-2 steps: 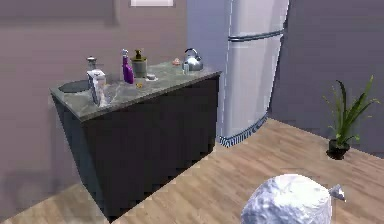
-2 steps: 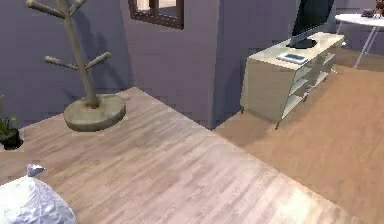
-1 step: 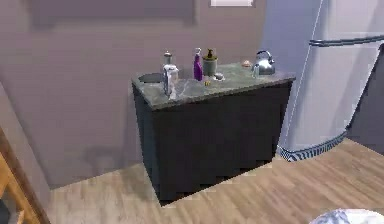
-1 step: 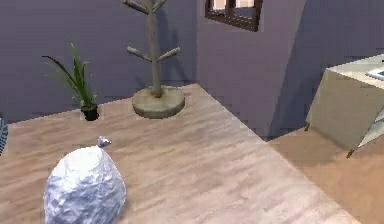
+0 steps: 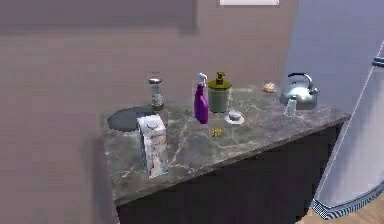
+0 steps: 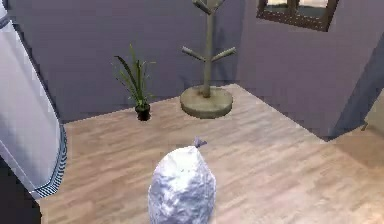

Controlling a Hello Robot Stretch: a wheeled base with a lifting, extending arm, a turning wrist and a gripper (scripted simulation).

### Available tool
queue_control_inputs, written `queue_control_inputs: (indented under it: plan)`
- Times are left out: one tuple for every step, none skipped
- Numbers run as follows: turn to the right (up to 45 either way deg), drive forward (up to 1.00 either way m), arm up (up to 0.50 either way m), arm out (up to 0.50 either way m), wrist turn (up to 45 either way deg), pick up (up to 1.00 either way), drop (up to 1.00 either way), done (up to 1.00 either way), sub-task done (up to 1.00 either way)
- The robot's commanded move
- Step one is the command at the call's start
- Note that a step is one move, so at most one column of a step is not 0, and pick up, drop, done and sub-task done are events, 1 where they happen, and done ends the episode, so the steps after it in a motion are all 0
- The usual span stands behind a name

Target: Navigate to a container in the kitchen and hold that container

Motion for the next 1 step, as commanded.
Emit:
queue_control_inputs:
  plan:
    - [-45.0, 0.00, 0.00, 0.00, 0.0, 0.00, 0.00, 0.00, 0.00]
